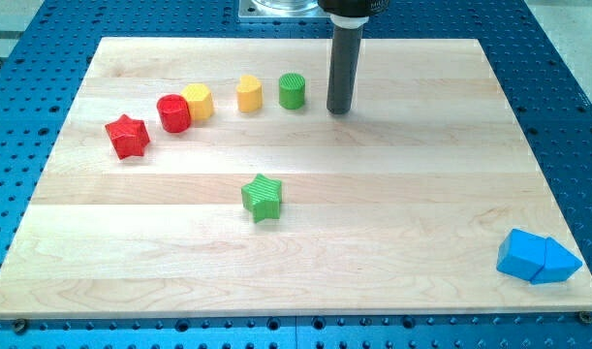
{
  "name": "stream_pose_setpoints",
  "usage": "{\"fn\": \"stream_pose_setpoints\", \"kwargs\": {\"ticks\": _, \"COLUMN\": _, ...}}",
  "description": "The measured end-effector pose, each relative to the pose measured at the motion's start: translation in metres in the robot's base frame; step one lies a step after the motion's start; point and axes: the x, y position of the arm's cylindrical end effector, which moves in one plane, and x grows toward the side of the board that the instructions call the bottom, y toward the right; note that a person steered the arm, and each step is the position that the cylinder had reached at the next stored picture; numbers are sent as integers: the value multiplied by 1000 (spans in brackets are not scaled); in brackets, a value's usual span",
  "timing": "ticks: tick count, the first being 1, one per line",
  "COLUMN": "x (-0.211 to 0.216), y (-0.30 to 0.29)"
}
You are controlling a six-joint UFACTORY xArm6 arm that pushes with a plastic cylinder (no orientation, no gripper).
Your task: Move the green star to the bottom right of the green circle
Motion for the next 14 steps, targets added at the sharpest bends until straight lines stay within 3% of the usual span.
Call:
{"fn": "stream_pose_setpoints", "kwargs": {"ticks": 1, "x": -6, "y": -3}}
{"fn": "stream_pose_setpoints", "kwargs": {"ticks": 2, "x": -40, "y": -12}}
{"fn": "stream_pose_setpoints", "kwargs": {"ticks": 4, "x": -50, "y": -75}}
{"fn": "stream_pose_setpoints", "kwargs": {"ticks": 7, "x": -78, "y": -20}}
{"fn": "stream_pose_setpoints", "kwargs": {"ticks": 9, "x": 64, "y": 41}}
{"fn": "stream_pose_setpoints", "kwargs": {"ticks": 10, "x": 136, "y": 36}}
{"fn": "stream_pose_setpoints", "kwargs": {"ticks": 12, "x": 194, "y": -35}}
{"fn": "stream_pose_setpoints", "kwargs": {"ticks": 13, "x": 205, "y": -86}}
{"fn": "stream_pose_setpoints", "kwargs": {"ticks": 14, "x": 205, "y": -95}}
